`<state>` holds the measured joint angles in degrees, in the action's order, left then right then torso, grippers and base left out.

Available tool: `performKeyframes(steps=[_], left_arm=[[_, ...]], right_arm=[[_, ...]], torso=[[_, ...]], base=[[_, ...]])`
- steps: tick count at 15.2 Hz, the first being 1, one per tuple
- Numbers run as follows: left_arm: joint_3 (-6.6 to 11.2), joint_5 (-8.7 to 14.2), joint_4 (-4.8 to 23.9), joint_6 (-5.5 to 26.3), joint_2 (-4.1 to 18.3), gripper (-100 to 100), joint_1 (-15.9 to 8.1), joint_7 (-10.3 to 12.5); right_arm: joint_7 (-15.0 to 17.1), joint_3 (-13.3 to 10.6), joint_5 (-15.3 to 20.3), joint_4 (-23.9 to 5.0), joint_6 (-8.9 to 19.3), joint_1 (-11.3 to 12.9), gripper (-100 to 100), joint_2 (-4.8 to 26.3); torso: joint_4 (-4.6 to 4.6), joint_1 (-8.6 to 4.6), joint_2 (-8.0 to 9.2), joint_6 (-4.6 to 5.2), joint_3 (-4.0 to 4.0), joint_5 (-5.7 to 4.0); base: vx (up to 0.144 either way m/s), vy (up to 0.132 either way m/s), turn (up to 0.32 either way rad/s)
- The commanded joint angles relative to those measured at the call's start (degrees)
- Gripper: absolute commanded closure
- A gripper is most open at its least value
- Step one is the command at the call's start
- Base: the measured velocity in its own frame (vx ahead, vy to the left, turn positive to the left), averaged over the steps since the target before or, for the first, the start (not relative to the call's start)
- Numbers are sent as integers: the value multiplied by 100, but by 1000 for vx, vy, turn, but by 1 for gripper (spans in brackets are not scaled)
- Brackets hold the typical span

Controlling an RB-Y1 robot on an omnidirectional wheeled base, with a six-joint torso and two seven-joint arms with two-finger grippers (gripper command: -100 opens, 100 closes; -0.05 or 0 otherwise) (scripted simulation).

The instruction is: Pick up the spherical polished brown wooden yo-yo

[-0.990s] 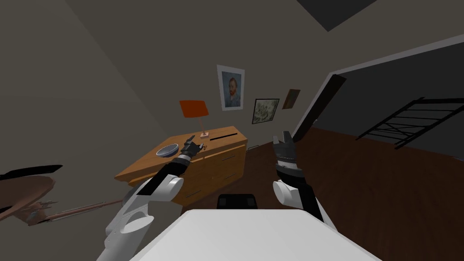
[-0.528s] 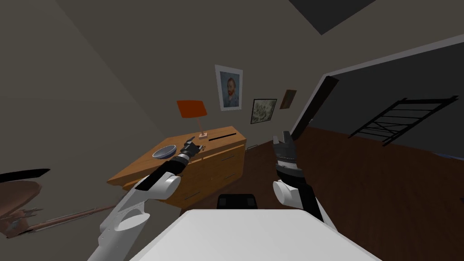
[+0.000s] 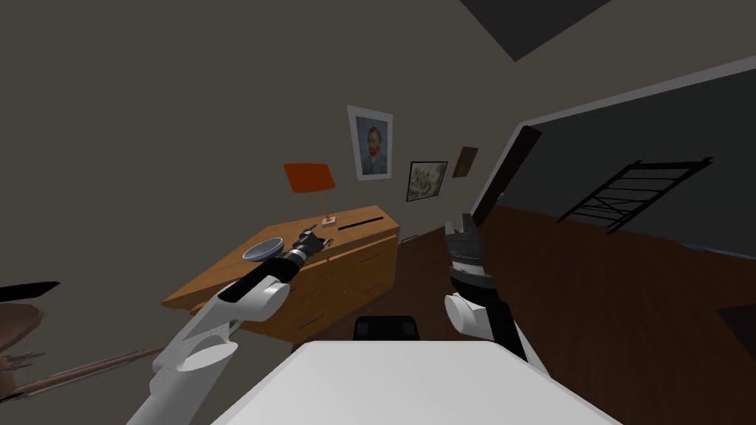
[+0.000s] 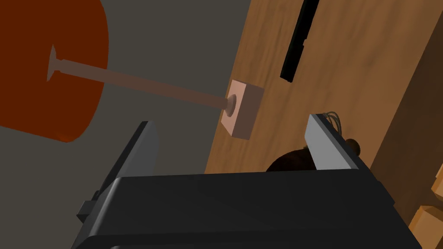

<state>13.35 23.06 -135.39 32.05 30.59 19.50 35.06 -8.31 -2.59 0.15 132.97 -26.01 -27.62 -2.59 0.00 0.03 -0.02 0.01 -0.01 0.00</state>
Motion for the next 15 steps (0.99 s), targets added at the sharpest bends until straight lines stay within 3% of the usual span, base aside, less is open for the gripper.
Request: performKeyframes(steps=[1, 3, 4, 7, 8, 11, 12, 15], left_arm=[[83, 121, 9, 286, 115, -100, -44, 151], [83, 121, 9, 423, 115, -100, -44, 151], [196, 286, 9, 603, 267, -100, -98, 348], [196, 286, 9, 857, 267, -100, -98, 348], [310, 450, 10, 1045, 416, -100, -152, 545], [310, 450, 10, 1292, 416, -100, -152, 545], [422, 614, 11, 1493, 563, -100, -207, 741], [422, 614, 11, 1724, 563, -100, -207, 741]], right_arm=[[0, 0, 0, 0, 0, 0, 0, 0], [0, 0, 0, 0, 0, 0, 0, 0], [0, 0, 0, 0, 0, 0, 0, 0], [0, 0, 0, 0, 0, 0, 0, 0], [0, 0, 0, 0, 0, 0, 0, 0], [0, 0, 0, 0, 0, 0, 0, 0], [0, 0, 0, 0, 0, 0, 0, 0], [0, 0, 0, 0, 0, 0, 0, 0]], torso=[[0, 0, 0, 0, 0, 0], [0, 1, -1, -1, 0, 1], [0, 0, 0, -2, 0, 1], [0, 1, 0, -1, 0, 1], [0, 0, 0, -2, 0, 1], [0, 1, -1, -2, 0, 1], [0, 0, 0, -2, 0, 1], [0, 1, -1, -2, -1, 1]], base=[[2, 5, -78], [1, 5, -28], [1, 4, -59], [1, 4, -43], [2, 3, -72], [2, 4, -40], [2, 4, -72], [2, 7, -39]])
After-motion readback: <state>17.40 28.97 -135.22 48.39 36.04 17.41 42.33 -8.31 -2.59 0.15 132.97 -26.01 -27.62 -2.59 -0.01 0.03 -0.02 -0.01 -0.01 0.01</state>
